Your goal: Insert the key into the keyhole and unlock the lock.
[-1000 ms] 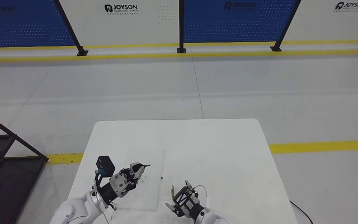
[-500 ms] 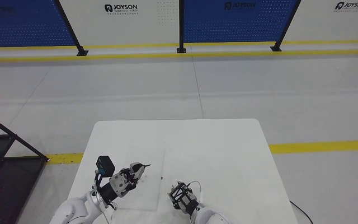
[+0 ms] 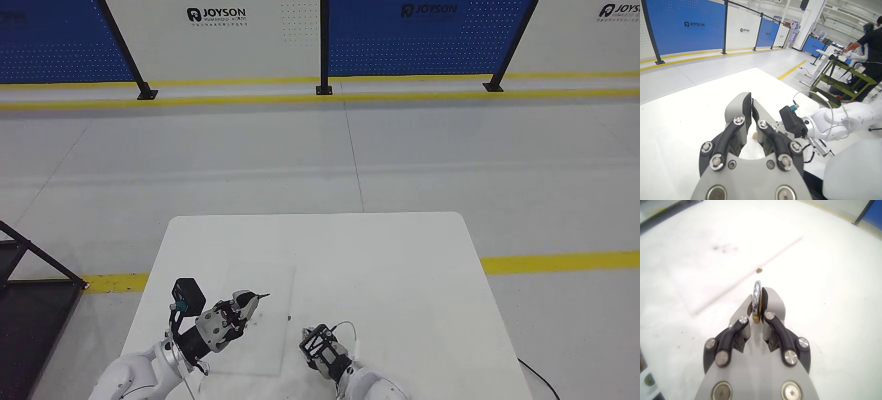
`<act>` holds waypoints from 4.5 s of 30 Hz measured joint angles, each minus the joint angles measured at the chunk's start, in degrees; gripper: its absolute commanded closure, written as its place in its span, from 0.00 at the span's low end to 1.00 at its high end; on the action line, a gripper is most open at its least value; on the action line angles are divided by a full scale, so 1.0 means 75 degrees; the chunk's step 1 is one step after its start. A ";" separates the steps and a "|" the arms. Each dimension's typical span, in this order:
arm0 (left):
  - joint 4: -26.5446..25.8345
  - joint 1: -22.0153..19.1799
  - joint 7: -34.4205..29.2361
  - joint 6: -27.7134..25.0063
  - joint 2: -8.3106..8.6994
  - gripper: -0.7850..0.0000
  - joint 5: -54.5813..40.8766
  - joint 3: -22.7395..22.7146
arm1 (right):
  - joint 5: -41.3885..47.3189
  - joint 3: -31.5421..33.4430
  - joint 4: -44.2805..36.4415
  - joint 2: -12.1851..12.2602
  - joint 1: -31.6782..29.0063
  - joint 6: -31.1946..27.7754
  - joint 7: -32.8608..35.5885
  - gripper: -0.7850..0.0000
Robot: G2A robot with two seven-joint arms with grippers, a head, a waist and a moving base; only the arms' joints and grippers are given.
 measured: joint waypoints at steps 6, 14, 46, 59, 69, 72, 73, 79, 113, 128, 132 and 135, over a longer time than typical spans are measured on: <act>0.0000 0.0000 0.0000 0.0000 0.0000 1.00 0.0000 0.0000 | 0.0484 0.0437 -0.0902 0.0146 -0.0516 -0.0298 -0.1003 1.00; 0.0000 0.0000 0.0000 0.0000 0.0000 1.00 0.0000 0.0000 | 0.1635 0.1409 -0.2112 0.0388 -0.1313 -0.1135 -0.2499 1.00; 0.0415 -0.0166 0.0009 -0.0396 -0.0034 1.00 -0.1605 0.0566 | 0.3766 0.1573 -0.1792 0.0479 -0.1177 -0.4135 -0.2947 1.00; 0.1793 -0.0849 0.1018 -0.1884 -0.0121 1.00 -0.4009 0.2287 | 0.4777 0.0213 -0.0206 -0.0050 -0.0169 -0.6648 -0.5668 1.00; 0.1793 -0.1186 0.0565 -0.1885 0.0077 1.00 -0.5270 0.2981 | 0.4270 -0.0097 0.0560 -0.0298 0.0292 -0.6571 -0.7012 1.00; 0.1785 -0.1180 0.0440 -0.1885 0.0147 1.00 -0.5336 0.3049 | 0.4258 -0.0140 0.0709 -0.0329 0.0357 -0.6530 -0.7163 1.00; 0.1788 -0.1186 0.0416 -0.1885 0.0166 1.00 -0.5333 0.3066 | 0.4258 -0.0141 0.0718 -0.0330 0.0360 -0.6519 -0.7170 1.00; 0.1826 -0.1265 0.0368 -0.1885 0.0268 1.00 -0.5258 0.3237 | 0.4259 -0.0139 0.0713 -0.0329 0.0358 -0.6518 -0.7164 1.00; 0.1891 -0.1577 0.1166 -0.1885 0.0863 1.00 -0.4871 0.3839 | 0.4259 -0.0139 0.0713 -0.0329 0.0358 -0.6518 -0.7164 1.00; 0.1904 -0.1805 0.1738 -0.1885 0.1173 1.00 -0.4605 0.4298 | 0.4259 -0.0139 0.0713 -0.0329 0.0358 -0.6518 -0.7164 1.00; 0.1945 -0.1876 0.1964 -0.1885 0.1240 1.00 -0.4501 0.4413 | 0.4259 -0.0139 0.0713 -0.0329 0.0358 -0.6518 -0.7164 1.00; 0.1979 -0.1929 0.2146 -0.1885 0.1289 1.00 -0.4424 0.4505 | 0.4259 -0.0139 0.0713 -0.0329 0.0358 -0.6518 -0.7164 1.00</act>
